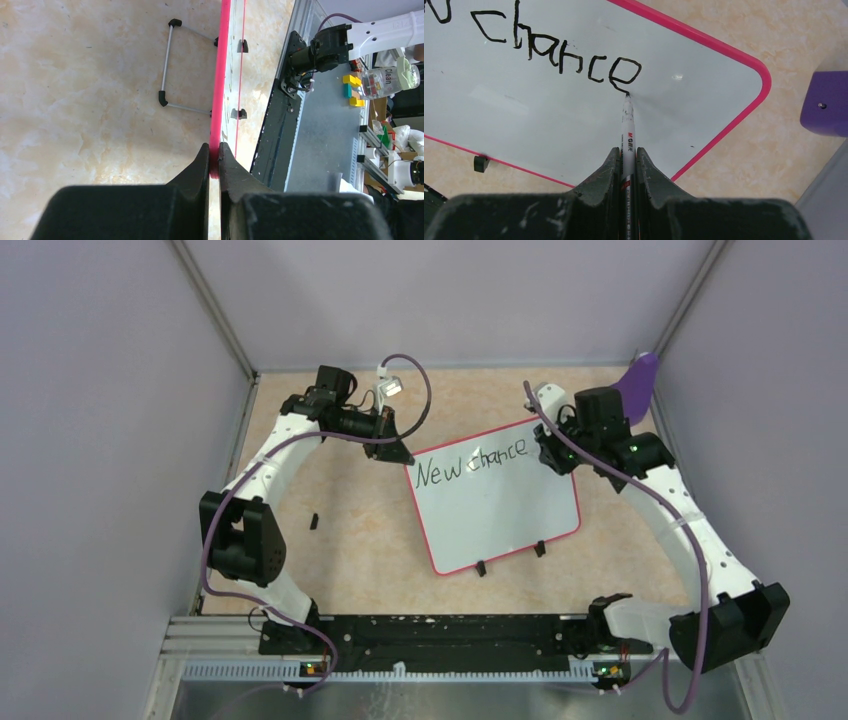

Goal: Write a sentence on the whiteboard

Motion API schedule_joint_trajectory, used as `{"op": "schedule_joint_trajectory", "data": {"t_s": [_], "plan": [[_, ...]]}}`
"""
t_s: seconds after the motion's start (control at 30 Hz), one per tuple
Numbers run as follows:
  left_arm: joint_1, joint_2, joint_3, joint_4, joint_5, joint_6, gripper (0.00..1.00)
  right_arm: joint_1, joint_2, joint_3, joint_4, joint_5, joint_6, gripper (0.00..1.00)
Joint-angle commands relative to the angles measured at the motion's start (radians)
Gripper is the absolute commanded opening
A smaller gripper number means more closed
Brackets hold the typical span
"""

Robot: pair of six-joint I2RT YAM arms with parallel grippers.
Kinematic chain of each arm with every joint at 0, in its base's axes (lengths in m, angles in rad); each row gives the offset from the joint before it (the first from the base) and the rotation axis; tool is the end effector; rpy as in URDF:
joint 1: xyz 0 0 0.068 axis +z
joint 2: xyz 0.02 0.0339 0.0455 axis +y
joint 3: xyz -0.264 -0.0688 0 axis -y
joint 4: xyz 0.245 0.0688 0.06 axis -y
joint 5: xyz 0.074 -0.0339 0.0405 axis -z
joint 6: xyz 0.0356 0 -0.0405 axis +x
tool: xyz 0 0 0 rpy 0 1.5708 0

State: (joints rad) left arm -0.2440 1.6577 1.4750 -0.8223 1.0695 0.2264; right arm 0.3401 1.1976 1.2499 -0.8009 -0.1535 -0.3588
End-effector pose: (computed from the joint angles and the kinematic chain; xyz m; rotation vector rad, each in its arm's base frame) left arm 0.3259 -0.1133 0.3141 0.9075 2.1128 -1.3480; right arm 0.2294 0.0869 0.3577 -0.8648 2.1468 0.1684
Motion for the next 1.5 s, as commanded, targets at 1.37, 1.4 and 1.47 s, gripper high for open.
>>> {"op": "schedule_joint_trajectory", "data": {"t_s": [1.37, 1.4, 1.47], "plan": [[-0.024, -0.015, -0.016, -0.019, -0.005, 0.024, 0.0, -0.045, 0.014, 0.062, 0.058, -0.047, 0.028, 0.0], [-0.024, -0.014, -0.015, -0.019, -0.005, 0.022, 0.0, -0.045, 0.015, 0.06, 0.053, -0.044, 0.023, 0.0], [-0.024, -0.013, -0.014, -0.02, -0.005, 0.022, 0.0, -0.046, 0.012, 0.054, 0.042, -0.039, 0.014, 0.0]]}}
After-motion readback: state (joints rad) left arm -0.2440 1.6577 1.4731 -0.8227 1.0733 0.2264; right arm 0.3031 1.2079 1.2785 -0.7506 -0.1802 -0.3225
